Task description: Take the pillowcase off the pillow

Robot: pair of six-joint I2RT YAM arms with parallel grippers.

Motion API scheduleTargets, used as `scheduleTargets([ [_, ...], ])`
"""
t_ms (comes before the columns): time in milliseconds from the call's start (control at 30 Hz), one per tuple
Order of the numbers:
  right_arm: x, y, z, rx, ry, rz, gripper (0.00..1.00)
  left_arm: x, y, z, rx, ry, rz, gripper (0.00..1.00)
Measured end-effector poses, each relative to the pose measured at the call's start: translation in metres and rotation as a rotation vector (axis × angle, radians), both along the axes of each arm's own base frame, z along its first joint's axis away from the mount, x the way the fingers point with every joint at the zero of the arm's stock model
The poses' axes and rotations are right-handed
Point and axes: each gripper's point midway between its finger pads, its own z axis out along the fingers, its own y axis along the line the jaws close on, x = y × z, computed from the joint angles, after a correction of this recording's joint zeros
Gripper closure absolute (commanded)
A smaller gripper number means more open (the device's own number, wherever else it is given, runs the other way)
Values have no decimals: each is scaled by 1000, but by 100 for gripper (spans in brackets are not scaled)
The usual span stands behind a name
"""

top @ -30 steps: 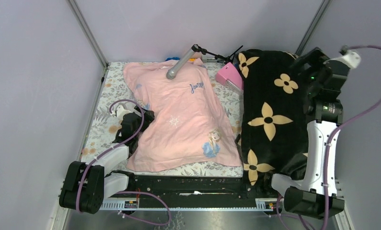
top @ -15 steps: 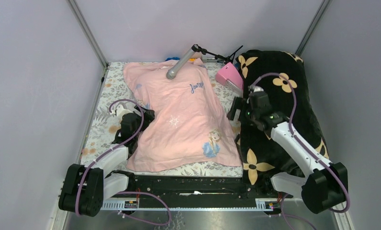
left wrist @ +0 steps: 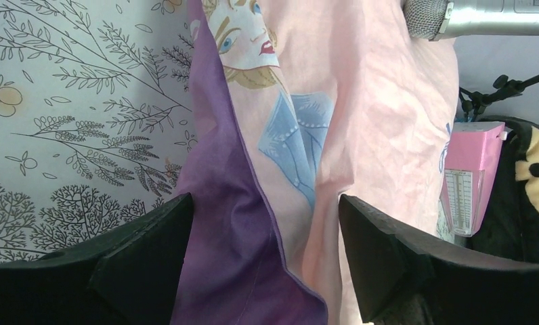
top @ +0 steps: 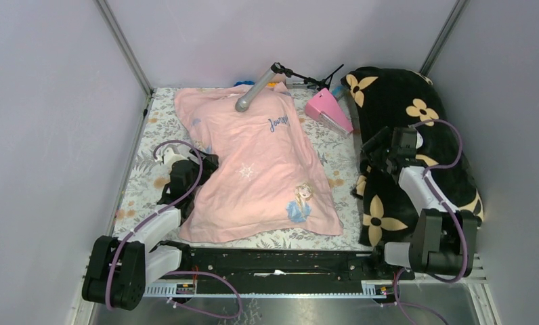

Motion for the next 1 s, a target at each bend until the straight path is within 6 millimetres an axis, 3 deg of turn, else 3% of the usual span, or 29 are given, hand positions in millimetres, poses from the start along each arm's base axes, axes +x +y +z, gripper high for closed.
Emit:
scheduleTargets([
  [133, 24, 10, 17, -3, -27, 67, 0, 0, 2, 1, 4, -4, 8, 16],
  [233, 33, 36, 30, -56, -46, 181, 1, 0, 2, 1, 5, -3, 8, 16],
  [333, 35, 97, 50, -99, -113, 389, 0, 0, 1, 0, 21, -2, -4, 16],
  [433, 23, 159, 66, -100, -172, 587, 0, -2, 2, 4, 34, -13, -12, 17],
  [533, 12, 207, 73, -97, -201, 748, 0, -1, 2, 16, 33, -50, -10, 35],
  [633, 3, 238, 66, -94, -209, 845, 0, 0, 0, 22, 19, -72, -15, 65],
  [767, -3, 253, 49, -74, -213, 895, 0, -1, -5, 19, -7, -61, -33, 100],
  [867, -6, 254, 41, -62, -210, 902, 0, -4, -5, 13, -15, -33, -33, 100],
  [1000, -5, 259, 46, -46, -241, 918, 0, -11, -2, 16, -14, -2, -20, 100],
])
